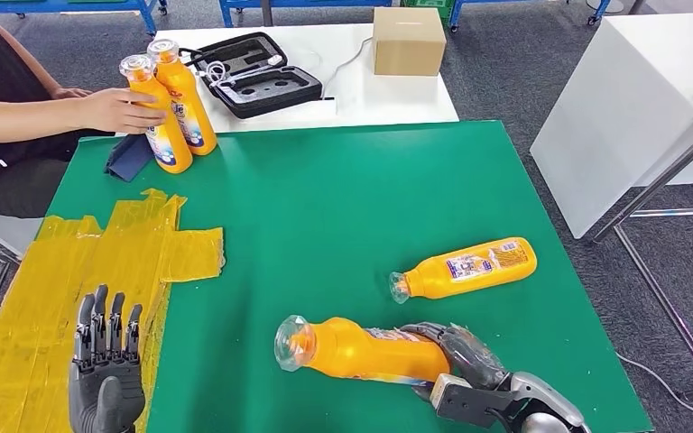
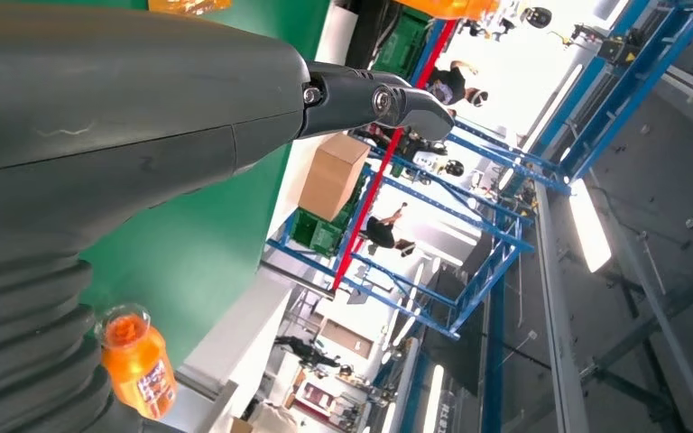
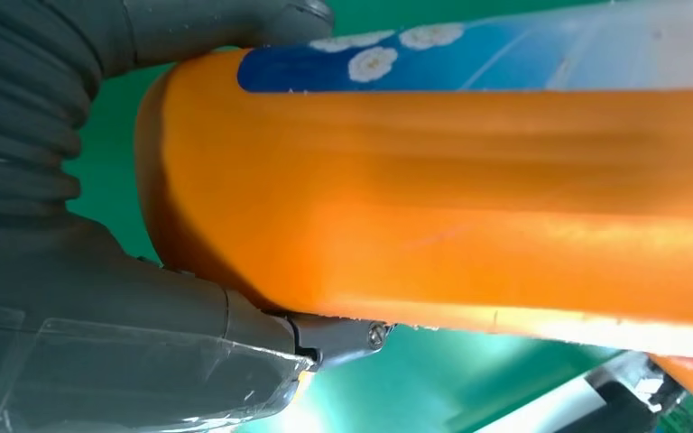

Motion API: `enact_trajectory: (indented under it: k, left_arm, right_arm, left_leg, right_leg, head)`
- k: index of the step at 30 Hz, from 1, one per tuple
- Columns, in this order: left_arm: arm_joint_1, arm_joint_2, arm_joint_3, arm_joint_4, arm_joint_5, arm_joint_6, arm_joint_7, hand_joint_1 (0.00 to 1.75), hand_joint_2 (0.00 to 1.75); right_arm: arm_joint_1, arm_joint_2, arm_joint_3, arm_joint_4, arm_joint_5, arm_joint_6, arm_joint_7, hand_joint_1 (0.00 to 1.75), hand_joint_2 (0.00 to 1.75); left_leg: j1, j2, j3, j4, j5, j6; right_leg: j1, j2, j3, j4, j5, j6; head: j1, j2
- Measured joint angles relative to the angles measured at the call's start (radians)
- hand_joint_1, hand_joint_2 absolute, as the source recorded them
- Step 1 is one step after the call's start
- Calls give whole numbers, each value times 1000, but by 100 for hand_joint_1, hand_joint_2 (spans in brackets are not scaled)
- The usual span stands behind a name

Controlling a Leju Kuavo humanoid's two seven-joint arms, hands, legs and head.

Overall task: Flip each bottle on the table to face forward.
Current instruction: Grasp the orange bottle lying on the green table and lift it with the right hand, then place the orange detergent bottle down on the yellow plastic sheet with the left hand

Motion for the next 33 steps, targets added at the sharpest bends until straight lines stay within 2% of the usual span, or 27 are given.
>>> enact_trajectory:
  k: [5,12,17,22,26,33]
  left_arm:
    - [-3,-2,-11,13,6,4,11,0,175]
    - [-20,-7,-70,51,10,8,18,0,175]
    - [-23,-7,-82,59,5,8,18,0,175]
    - [-42,-4,-139,103,-2,13,17,0,175]
    - [-49,-2,-158,119,-2,13,15,0,175]
    - [-54,-1,-173,135,-4,13,14,0,175]
  right_arm:
    - [-13,37,-4,0,6,7,-6,175,175]
    - [-109,159,0,44,40,7,-1,175,175]
    - [-130,182,2,58,41,7,2,175,175]
    - [-246,278,43,129,36,8,9,175,175]
    - [-280,307,65,156,33,9,12,175,175]
    - [-300,328,79,183,33,10,15,175,175]
  left_leg:
    - [0,0,-1,0,0,0]
    - [0,1,-2,0,0,0]
    - [0,0,-2,0,1,-1]
    - [0,0,-2,0,1,-1]
    - [0,0,-3,0,1,-1]
    - [0,0,-3,0,1,-1]
  right_leg:
    - [0,0,-1,0,0,0]
    - [0,0,-2,0,0,0]
    - [0,0,-1,1,0,0]
    - [0,0,-2,1,0,0]
    - [0,0,-2,1,0,0]
    - [0,0,-2,1,0,0]
  head:
    - [0,0]
    - [0,0]
    - [0,0]
    - [0,0]
    - [0,0]
    - [0,0]
